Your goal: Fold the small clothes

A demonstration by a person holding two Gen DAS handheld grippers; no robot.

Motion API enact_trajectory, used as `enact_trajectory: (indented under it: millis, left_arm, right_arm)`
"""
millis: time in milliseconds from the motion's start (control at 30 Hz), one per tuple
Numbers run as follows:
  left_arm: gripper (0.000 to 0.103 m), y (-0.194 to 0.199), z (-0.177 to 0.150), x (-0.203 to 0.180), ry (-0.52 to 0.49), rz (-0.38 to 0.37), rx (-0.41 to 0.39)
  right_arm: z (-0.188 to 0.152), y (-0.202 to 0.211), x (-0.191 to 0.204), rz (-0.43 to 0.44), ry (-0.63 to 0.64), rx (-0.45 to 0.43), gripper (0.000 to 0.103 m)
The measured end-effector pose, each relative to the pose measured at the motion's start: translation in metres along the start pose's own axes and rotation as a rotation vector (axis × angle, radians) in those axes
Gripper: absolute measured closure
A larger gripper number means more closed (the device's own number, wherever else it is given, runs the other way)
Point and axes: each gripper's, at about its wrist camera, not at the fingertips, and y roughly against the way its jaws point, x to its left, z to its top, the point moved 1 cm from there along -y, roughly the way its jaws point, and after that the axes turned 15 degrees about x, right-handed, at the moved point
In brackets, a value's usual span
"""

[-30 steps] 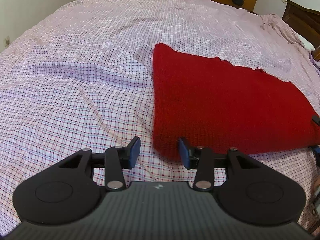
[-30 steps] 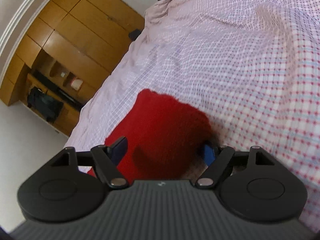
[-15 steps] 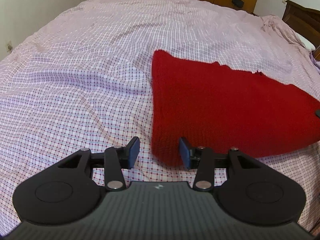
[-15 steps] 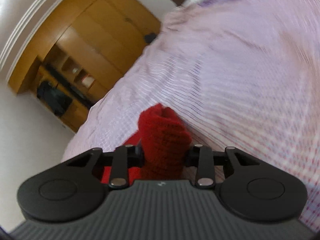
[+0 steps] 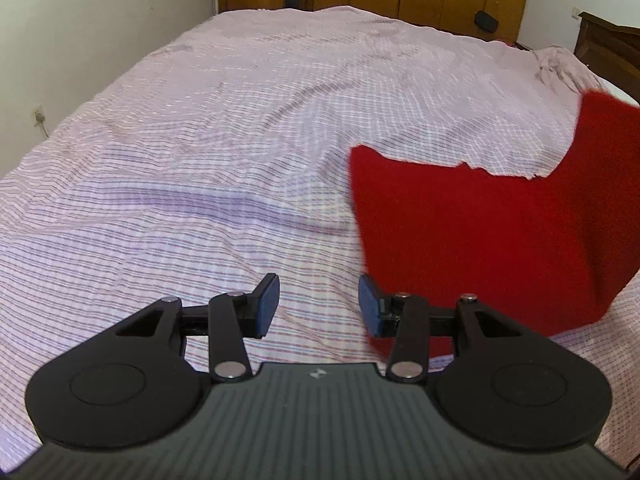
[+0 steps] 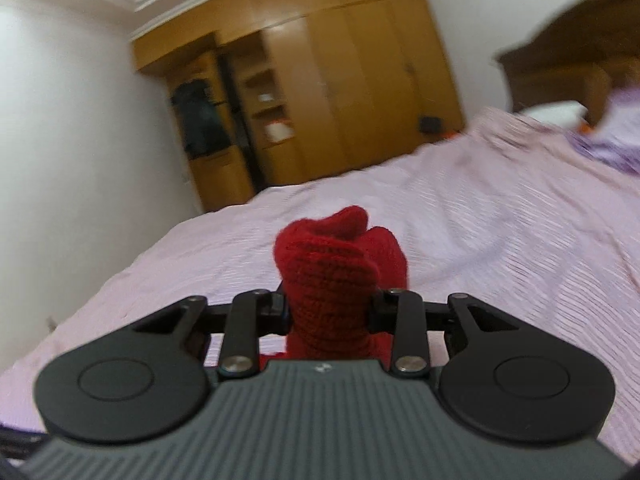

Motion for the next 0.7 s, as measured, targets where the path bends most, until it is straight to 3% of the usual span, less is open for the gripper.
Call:
enact_trajectory:
  millis: [167,333,467,700]
  left_arm:
    - [0.053,-0.003,-0.002,0.02,0.034,0.001,0.006]
    - [0.053,-0.014,-0.012,0.034,0.069,-0.022,0.037]
    - [0.053,-0.023,-0.019,0.042,0.091,-0.031,0.057]
    - [0.053,-0.028,-0.024,0.06,0.128,-0.042,0.058]
  right_arm:
    - [-0.015,-0.031,0.047,0.063,0.129,0.098,0.068]
    - [-0.057,-0.069,0.068,0.123,0.176,0.272,0.069]
    - [-0.071,-0.067,0.074,0.097,0.282,0.231,0.069]
    - [-0.039,-0.059,0.074,0.103,0.131,0.17,0.07]
